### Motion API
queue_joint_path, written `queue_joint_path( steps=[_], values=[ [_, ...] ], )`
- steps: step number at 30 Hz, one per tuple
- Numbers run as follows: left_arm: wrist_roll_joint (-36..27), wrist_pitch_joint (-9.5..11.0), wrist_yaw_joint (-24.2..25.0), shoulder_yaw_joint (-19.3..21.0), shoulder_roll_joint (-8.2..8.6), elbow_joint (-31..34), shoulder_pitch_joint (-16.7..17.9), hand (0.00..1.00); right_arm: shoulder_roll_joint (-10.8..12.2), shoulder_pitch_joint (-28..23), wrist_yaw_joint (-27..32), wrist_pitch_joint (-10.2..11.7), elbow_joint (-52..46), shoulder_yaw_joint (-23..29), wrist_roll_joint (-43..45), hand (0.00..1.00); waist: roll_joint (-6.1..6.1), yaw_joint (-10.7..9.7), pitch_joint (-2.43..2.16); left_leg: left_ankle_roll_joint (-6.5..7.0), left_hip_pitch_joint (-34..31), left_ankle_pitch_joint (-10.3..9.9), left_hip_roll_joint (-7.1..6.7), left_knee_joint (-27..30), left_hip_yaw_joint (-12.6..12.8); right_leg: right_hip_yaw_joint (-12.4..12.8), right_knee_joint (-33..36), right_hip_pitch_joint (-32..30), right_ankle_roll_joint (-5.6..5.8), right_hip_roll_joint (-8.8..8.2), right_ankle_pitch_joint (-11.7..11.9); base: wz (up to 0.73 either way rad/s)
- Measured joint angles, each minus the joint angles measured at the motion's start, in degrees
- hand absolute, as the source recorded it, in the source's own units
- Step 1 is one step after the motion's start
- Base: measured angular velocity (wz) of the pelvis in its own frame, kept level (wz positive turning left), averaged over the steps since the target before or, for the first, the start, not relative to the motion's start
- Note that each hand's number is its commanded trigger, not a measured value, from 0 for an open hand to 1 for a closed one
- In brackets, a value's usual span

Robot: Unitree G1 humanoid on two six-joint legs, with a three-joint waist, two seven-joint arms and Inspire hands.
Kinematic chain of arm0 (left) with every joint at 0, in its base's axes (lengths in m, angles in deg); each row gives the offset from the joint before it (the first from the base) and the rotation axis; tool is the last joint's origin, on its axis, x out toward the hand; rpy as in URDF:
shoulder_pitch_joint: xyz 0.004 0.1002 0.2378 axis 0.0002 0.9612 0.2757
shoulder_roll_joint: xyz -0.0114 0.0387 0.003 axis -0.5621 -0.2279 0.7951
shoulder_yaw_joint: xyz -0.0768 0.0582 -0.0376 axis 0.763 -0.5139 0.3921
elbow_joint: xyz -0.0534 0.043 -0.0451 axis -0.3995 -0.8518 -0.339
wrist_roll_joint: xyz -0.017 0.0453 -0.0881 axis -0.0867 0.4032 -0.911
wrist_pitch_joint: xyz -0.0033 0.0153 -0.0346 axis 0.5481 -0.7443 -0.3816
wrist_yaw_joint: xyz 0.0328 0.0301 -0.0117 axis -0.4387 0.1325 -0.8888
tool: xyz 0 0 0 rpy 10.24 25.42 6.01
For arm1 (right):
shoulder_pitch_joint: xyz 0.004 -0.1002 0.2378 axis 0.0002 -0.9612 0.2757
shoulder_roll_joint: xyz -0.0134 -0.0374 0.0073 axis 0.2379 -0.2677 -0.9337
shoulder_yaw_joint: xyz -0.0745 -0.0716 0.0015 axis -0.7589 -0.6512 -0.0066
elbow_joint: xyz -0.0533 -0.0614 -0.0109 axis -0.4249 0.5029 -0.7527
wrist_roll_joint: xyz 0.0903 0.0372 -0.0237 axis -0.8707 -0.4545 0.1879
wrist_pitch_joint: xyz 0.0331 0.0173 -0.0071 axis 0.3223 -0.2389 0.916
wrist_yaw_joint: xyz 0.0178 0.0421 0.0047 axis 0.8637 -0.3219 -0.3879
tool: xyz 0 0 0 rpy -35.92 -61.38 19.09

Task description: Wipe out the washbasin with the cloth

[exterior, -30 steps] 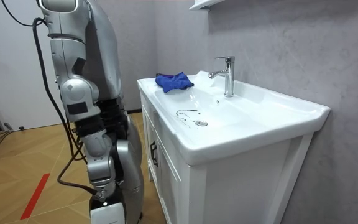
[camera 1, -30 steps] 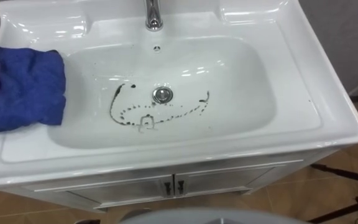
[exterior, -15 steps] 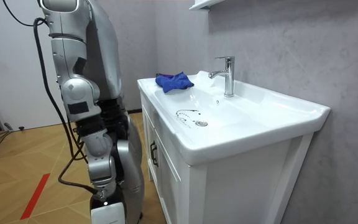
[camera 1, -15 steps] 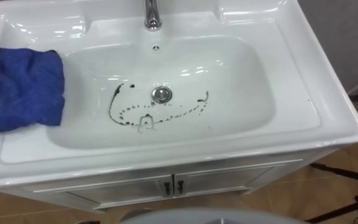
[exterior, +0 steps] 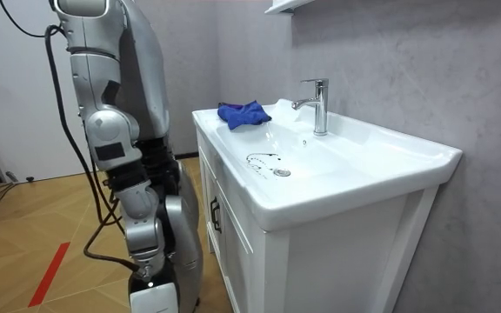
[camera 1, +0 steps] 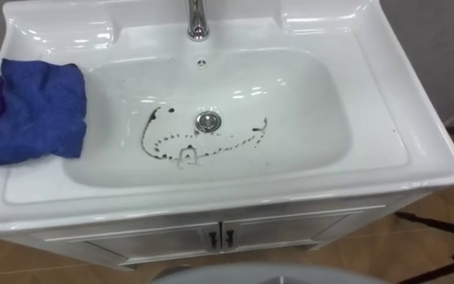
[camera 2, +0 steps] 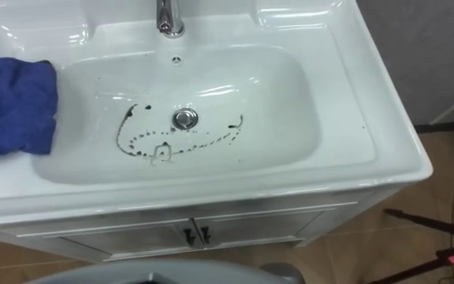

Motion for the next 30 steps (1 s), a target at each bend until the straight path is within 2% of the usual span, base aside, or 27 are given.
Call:
queue_joint_path(
  steps=[3,8,10,14,15,16,18,20,22,23,27,28,30],
  values=[
    [-3.48,0.21,-2.2,2.46,-0.02,0.08,-0.02,0.0,-0.02,-0.03,-0.03,0.02,0.26,-0.2,-0.12,0.0,0.16,0.92,-0.09,0.0,0.07,0.02,-0.05,0.06,-0.68,-0.06,0.04,0.41,0.0,0.05,0.0,0.15],
    [-6.14,0.9,-7.05,6.1,-0.02,0.26,1.0,0.0,-0.29,-0.81,0.89,0.07,0.7,-0.12,-1.96,0.0,0.73,2.44,-0.3,-0.03,0.34,0.01,-0.04,-0.05,-1.41,-1.95,0.03,0.58,0.0,-0.02,0.0,0.07],
    [-6.31,1.61,-9.68,8.77,-0.02,0.54,1.93,0.0,-0.66,-1.05,0.95,0.1,0.7,-0.04,-2.32,0.0,0.85,3.29,-0.34,-0.07,0.12,0.04,-0.12,-0.13,-1.8,-4.5,-0.08,1.12,0.01,-0.34,-0.01,0.08],
    [-6.86,2.35,-13.58,12.83,-0.27,1.48,3.3,0.0,-1.67,-1.37,0.98,0.72,0.75,1.03,-2.64,0.0,1.37,3.45,-0.38,-0.04,0.17,0.07,-0.62,-0.17,-3.31,-5.93,-1.13,2.26,0.02,-0.45,-0.01,0.21],
    [-6.95,2.87,-15.03,14.7,-0.45,1.67,3.43,0.0,-2.1,-1.53,0.94,0.82,0.81,1.76,-2.62,0.0,1.45,3.65,-0.37,-0.03,0.21,0.08,-0.78,-0.28,-3.66,-5.9,-1.41,2.34,0.05,-0.46,-0.03,0.08],
    [-8.06,3.72,-16.58,16.86,-0.71,1.64,3.93,0.0,-2.42,-1.91,0.95,1.39,0.94,2.36,-2.65,0.0,1.8,4.71,-0.41,-0.08,0.44,0.15,-0.82,-0.62,-3.6,-5.86,-1.52,2.39,0.07,-0.46,-0.05,0.03],
    [-9.88,5.01,-19.16,19.02,-1.32,2.11,4.08,0.0,-2.52,-2.2,1.17,1.79,0.93,2.66,-2.62,0.0,1.91,5.47,-0.33,-0.12,0.23,0.21,-0.92,-0.68,-4.12,-6.05,-1.52,2.45,0.12,-0.45,-0.08,0.11],
    [-11.9,6.42,-21.95,21.12,-1.46,4.49,4.35,0.0,-2.53,-2.2,1.6,1.95,0.93,2.81,-2.07,0.0,2.04,6.54,-0.32,-0.13,-0.1,0.42,-1.07,-0.79,-4.77,-6.31,-1.5,2.33,0.12,-0.51,-0.09,0.21],
    [-13.48,8.71,-26.05,23.66,-1.56,7.83,5.08,0.0,-2.59,-2.32,2.41,2.98,0.92,4.53,0.15,0.0,2.07,7.89,-0.26,-0.17,-0.21,0.47,-1.13,-0.95,-5.36,-6.75,-1.45,2.41,0.12,-0.51,-0.09,0.13],
    [-13.58,9.31,-27.19,24.08,-1.55,8.71,5.31,0.0,-2.7,-2.32,2.59,3.32,0.87,4.6,0.32,0.0,2.14,8.04,-0.27,-0.18,-0.33,0.5,-1.19,-0.96,-5.56,-6.75,-1.47,2.38,0.12,-0.51,-0.09,0.17],
    [-14.61,13.06,-34.18,25.31,-1.54,14.86,6.16,0.0,-3.53,-1.84,2.63,7.41,0.13,6.73,-1.78,0.0,2.27,8.33,-0.44,-0.23,-0.53,0.87,-1.53,-1.26,-6.95,-6.61,-1.9,2.44,0.12,-0.46,-0.09,0.14],
    [-14.55,13.87,-35.75,25.5,-1.55,16.56,6.27,0.0,-3.67,-1.62,2.6,8.26,0.11,6.66,-2.42,0.0,2.33,9.24,-0.47,-0.26,-0.38,1.03,-1.66,-1.38,-7.47,-6.67,-2.0,2.63,0.12,-0.45,-0.09,0.11],
    [-14.55,15.39,-37.88,25.53,-1.54,19.46,6.32,0.0,-3.69,-2.0,2.57,8.9,0.15,6.67,-2.52,0.0,2.2,9.73,-0.49,-0.27,0.12,1.33,-2.05,-1.57,-8.19,-6.71,-3.0,3.55,0.12,-0.44,-0.09,0.13]
  ],
)
